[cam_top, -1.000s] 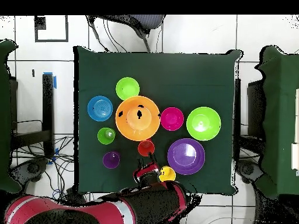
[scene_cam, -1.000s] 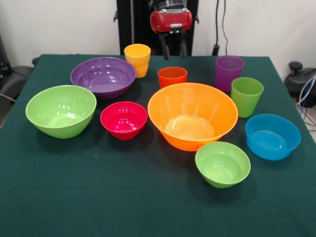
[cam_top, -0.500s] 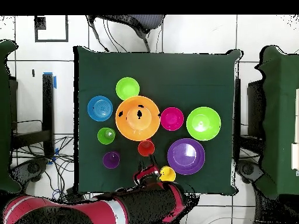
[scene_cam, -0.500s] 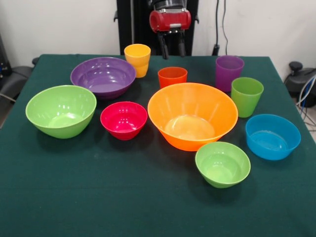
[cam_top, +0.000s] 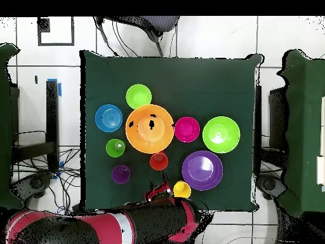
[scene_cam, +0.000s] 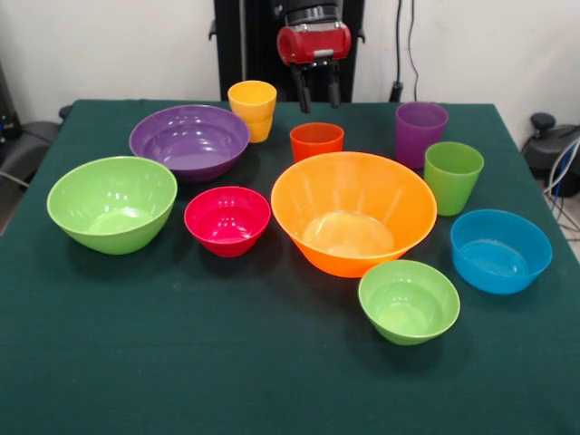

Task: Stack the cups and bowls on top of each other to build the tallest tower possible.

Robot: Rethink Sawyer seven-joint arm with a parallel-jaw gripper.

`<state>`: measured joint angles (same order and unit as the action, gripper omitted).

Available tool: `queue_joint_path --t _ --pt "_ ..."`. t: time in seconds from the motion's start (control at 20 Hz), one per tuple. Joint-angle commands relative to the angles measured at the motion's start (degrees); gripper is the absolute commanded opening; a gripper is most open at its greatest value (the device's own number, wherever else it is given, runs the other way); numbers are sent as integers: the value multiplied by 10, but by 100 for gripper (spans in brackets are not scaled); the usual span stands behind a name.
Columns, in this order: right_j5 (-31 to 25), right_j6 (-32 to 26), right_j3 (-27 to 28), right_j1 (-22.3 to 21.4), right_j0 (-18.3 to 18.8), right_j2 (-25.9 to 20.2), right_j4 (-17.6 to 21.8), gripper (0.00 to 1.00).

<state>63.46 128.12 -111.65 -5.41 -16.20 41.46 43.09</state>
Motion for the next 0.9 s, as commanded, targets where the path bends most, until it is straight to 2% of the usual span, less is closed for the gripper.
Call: queue_joint_path --t 0.05,0.45,0.9 --pt "5 -97 48 38 -7 -50 -53 100" --pt "28 -108 47 54 -9 -37 -87 100" --pt "99 -100 29 64 -9 -33 -137 100"
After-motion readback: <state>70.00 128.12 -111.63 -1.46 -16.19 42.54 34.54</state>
